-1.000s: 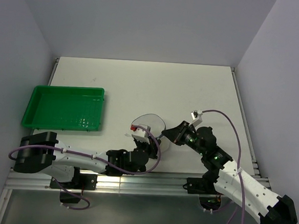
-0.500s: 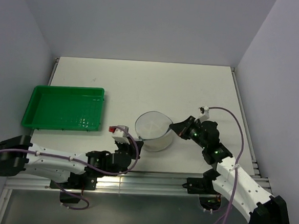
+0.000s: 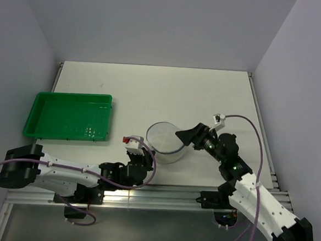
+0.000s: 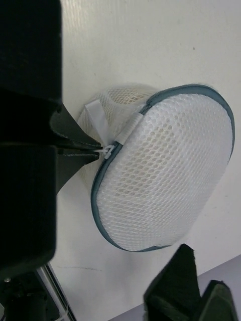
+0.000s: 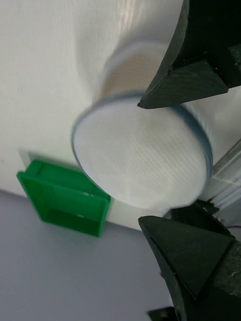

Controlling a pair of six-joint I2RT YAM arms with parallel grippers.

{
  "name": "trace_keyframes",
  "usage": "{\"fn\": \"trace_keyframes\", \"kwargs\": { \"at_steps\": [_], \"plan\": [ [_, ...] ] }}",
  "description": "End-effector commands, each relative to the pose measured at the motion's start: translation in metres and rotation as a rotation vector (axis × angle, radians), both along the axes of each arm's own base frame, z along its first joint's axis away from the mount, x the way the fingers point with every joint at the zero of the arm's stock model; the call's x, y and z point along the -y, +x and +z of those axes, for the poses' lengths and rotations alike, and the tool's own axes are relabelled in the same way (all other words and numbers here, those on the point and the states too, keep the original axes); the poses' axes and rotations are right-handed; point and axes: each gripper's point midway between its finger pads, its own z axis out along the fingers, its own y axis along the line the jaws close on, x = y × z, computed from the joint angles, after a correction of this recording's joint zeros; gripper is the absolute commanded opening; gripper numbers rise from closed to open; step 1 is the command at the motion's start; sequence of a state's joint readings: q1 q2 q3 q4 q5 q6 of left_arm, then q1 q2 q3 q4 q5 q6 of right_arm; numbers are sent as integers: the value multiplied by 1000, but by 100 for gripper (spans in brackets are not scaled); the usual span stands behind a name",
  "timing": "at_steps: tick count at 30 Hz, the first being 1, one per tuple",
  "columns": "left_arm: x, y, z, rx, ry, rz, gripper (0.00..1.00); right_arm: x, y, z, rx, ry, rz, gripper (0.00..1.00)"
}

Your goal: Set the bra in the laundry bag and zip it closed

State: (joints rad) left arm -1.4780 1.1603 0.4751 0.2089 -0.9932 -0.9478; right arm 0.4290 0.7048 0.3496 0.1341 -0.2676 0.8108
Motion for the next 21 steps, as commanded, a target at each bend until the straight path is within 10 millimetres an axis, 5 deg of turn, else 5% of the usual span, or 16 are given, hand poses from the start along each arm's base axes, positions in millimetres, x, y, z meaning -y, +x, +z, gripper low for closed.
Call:
{"fn": "trace_keyframes", "kwargs": {
  "at_steps": [1,5,8,13,15,21],
  "plan": [
    [37,3,45,66,-99,-33,0,-6,-25,-1,18,48,-16,95],
    [62,1,45,72,-86,-80,0,-16,-43,-11,-20,83,17,94],
    [71,1,50,75,-92,-90,0,-6,-40,-8,-4,44,-40,92],
    [64,6,50,74,-91,-58,0,29,-34,-6,58,-115,-162,91],
    [61,8,49,68,-103,-54,0,31,-37,-1,62,-143,-154,80],
    [60,14,54,63,-123,-37,0,22,-55,3,36,-130,-78,76]
  ]
}}
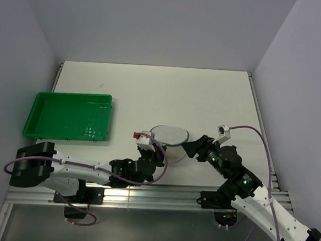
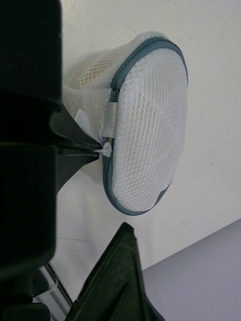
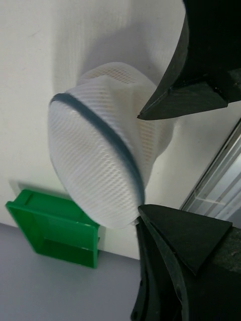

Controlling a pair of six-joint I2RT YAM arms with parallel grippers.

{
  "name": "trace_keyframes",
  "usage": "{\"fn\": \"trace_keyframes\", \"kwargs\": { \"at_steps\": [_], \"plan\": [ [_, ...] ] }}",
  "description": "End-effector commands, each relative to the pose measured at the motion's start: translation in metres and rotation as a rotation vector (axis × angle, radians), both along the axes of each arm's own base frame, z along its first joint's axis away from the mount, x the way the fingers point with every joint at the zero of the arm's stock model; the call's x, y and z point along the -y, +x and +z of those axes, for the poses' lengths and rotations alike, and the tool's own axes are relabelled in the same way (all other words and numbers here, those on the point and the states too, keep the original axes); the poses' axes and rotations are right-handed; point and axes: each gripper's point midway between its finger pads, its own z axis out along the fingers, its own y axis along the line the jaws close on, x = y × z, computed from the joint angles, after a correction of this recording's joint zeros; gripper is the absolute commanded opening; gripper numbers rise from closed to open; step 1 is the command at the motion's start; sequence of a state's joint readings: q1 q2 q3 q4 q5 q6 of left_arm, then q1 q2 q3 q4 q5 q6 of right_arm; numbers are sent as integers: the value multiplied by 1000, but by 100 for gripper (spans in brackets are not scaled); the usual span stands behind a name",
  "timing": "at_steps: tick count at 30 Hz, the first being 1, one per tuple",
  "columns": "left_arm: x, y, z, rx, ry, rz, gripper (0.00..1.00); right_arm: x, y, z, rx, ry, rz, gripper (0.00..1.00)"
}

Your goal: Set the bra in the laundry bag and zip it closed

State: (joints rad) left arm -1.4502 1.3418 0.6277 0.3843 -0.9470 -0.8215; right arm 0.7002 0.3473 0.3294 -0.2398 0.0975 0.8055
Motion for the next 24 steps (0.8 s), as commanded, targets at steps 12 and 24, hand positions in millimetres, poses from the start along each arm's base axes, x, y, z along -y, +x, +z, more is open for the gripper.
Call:
{"fn": "trace_keyframes", "kwargs": {
  "at_steps": [12,24],
  "plan": [
    [30,-5,20,-12,-118,-80,0,-45,-16,34,-7,173,188,81],
    [27,-8,17,-19,-134,-102,0,-35,8,9,-41,105,51,19]
  ]
}}
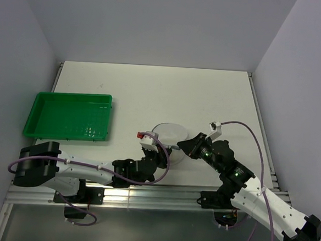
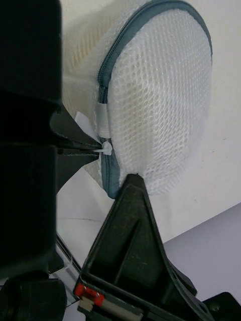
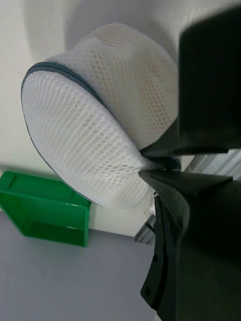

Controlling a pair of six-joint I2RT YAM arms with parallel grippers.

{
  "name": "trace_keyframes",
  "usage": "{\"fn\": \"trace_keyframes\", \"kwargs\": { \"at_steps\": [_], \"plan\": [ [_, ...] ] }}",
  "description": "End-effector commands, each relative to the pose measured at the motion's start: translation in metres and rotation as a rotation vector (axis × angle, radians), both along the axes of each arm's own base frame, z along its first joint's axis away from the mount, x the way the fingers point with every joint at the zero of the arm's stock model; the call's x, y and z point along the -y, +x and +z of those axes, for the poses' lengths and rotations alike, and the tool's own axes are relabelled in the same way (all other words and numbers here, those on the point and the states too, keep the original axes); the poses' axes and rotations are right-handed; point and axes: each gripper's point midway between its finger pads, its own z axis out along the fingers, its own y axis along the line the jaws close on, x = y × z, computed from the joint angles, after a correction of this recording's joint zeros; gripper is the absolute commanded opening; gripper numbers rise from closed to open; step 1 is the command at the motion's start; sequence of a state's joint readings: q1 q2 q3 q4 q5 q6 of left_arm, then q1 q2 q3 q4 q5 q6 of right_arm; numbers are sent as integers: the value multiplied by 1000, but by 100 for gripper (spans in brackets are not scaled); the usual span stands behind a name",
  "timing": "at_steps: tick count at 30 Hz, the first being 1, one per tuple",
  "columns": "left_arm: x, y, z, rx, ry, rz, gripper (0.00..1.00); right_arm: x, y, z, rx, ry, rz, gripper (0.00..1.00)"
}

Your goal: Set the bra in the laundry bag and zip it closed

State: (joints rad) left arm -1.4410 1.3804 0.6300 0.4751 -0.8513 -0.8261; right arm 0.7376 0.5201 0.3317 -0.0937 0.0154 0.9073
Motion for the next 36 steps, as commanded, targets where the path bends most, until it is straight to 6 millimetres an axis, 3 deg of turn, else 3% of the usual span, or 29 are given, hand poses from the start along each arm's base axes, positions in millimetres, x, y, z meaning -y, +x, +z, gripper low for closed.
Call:
{"fn": "trace_keyframes", "kwargs": {
  "at_steps": [1,4,9,14,18,26,30,32,33,36],
  "plan": [
    [4,-2,14,1,-68,-19,0,2,12,12,59,10,-48,14],
    [-3,-2,8,-8,-53,-11,0,4,17,16,79,-25,-62,0],
    [-23,3,-1,-16,8,48,0,14,30,16,104,-77,-100,0],
    [-62,9,-11,-24,58,132,0,28,43,17,116,-75,-98,0],
    [-84,11,-24,-44,86,171,0,29,42,23,136,-57,-63,0],
    [-91,10,-33,-68,103,191,0,27,41,18,124,-64,-47,0],
    [-81,9,-19,-56,72,153,0,15,43,26,141,-13,-5,0],
    [-77,7,-8,-39,75,131,10,10,48,32,156,3,6,0],
    [-75,6,5,-28,62,129,26,8,50,36,161,9,13,0],
    [-78,5,31,5,36,137,54,-3,59,61,203,54,38,0]
  ]
}}
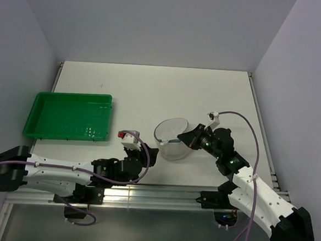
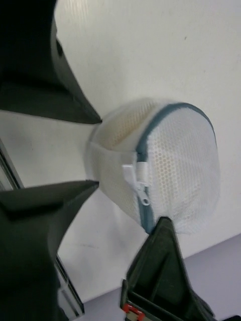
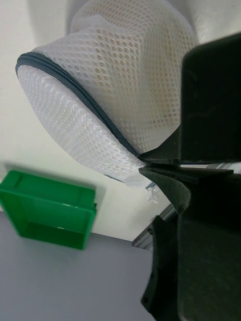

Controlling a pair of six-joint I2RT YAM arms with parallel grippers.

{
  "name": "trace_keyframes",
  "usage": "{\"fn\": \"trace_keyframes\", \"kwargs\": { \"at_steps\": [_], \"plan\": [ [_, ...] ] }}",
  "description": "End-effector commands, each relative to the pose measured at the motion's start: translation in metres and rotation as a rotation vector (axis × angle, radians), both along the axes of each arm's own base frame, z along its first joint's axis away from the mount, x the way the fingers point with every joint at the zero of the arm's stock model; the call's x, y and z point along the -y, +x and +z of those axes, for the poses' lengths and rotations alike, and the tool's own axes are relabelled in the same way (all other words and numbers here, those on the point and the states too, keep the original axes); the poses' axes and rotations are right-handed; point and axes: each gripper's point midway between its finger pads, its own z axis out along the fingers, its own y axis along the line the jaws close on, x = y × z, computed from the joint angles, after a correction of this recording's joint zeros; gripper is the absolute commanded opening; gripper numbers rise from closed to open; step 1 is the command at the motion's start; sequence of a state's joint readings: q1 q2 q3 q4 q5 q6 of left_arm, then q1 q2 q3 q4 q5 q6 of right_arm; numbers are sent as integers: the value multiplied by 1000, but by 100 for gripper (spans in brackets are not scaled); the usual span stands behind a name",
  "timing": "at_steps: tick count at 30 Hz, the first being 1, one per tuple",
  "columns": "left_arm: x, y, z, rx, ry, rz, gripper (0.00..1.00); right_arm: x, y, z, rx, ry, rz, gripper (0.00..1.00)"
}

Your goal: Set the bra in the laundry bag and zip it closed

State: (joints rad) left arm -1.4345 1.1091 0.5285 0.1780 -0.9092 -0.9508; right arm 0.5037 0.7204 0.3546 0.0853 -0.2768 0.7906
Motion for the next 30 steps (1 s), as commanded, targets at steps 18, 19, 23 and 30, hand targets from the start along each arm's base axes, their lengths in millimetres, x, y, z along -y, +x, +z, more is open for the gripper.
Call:
{"fn": "trace_keyframes", "kwargs": {
  "at_steps": [18,19,23,30],
  "plan": [
    [-83,4,72,61,-43,150,84,-17,74,30,110,6,-125,100],
    [-84,3,70,55,-40,147,82,-11,70,34,121,1,-137,100],
    [-89,1,71,38,-32,145,90,11,55,68,227,-55,-173,100],
    [-93,-2,86,51,-9,106,99,56,10,140,446,-68,-241,100]
  ]
}}
